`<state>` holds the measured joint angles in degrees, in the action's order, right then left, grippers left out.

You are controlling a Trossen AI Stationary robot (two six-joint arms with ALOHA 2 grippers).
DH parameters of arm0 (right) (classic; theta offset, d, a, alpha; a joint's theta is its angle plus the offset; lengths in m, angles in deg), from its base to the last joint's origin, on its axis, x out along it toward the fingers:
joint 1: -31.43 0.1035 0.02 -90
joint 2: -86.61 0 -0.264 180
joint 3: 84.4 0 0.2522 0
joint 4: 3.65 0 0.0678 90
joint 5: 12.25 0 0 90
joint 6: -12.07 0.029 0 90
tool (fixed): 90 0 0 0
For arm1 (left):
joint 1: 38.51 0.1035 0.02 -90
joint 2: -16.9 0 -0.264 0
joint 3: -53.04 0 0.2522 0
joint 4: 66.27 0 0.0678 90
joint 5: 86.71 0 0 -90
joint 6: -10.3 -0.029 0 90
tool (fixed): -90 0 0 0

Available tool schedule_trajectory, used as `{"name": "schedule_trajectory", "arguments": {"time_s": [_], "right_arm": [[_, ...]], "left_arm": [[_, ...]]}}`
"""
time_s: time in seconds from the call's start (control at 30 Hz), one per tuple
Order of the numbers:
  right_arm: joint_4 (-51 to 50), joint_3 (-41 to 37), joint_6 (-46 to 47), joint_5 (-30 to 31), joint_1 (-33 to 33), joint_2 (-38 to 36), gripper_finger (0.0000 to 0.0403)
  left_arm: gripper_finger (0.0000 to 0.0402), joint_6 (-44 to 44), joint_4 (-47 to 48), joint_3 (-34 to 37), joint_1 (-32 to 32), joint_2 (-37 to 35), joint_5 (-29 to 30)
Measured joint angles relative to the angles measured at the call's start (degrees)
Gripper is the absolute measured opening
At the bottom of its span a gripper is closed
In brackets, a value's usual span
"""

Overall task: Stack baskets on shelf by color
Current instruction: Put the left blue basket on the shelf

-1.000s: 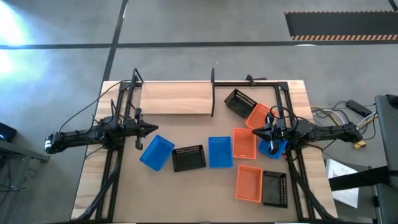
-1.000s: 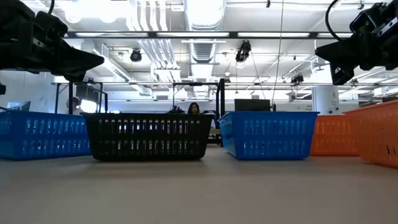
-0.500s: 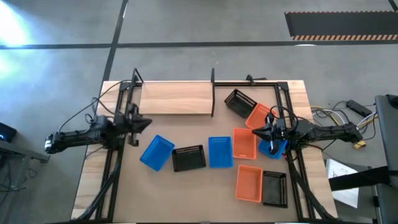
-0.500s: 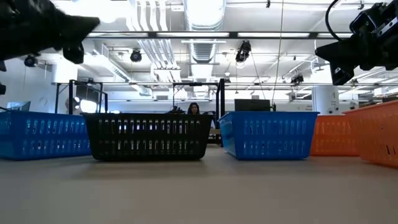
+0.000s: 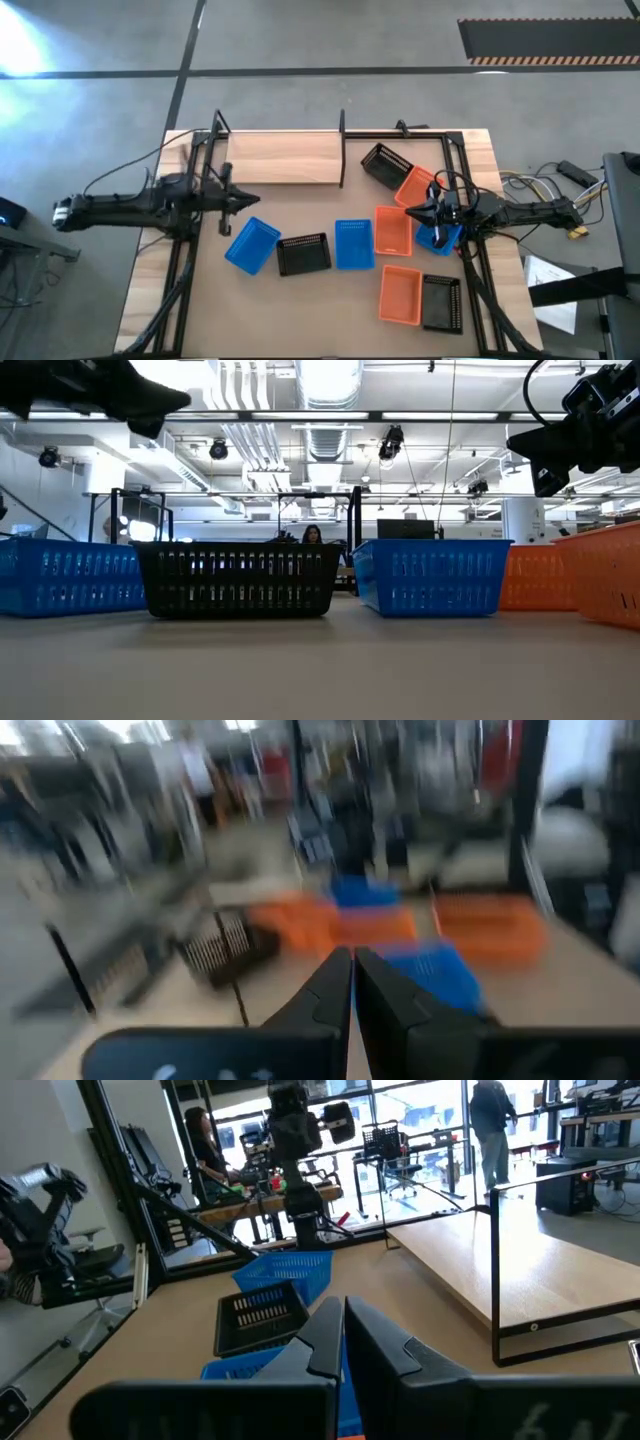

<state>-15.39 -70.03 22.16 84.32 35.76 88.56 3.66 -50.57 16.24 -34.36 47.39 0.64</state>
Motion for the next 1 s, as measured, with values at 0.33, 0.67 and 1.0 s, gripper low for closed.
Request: {"name": "schedule_trajectory", "arguments": {"time_s": [0.33,0.67,1.0], "right_arm": [[0.0,0.0,0.0,0.0,0.0,0.0,0.0009],[0.0,0.0,0.0,0.0,0.0,0.0,0.0009],[0.0,0.0,0.0,0.0,0.0,0.0,0.0009]], "left_arm": [[0.0000,0.5,43.3,-24.4,-16.9,27.6,7.7],[0.0020,19.7,66.8,-38.6,-27.7,52.1,4.2],[0.0150,20.9,69.0,-44.6,-28.9,61.5,-2.9]]}}
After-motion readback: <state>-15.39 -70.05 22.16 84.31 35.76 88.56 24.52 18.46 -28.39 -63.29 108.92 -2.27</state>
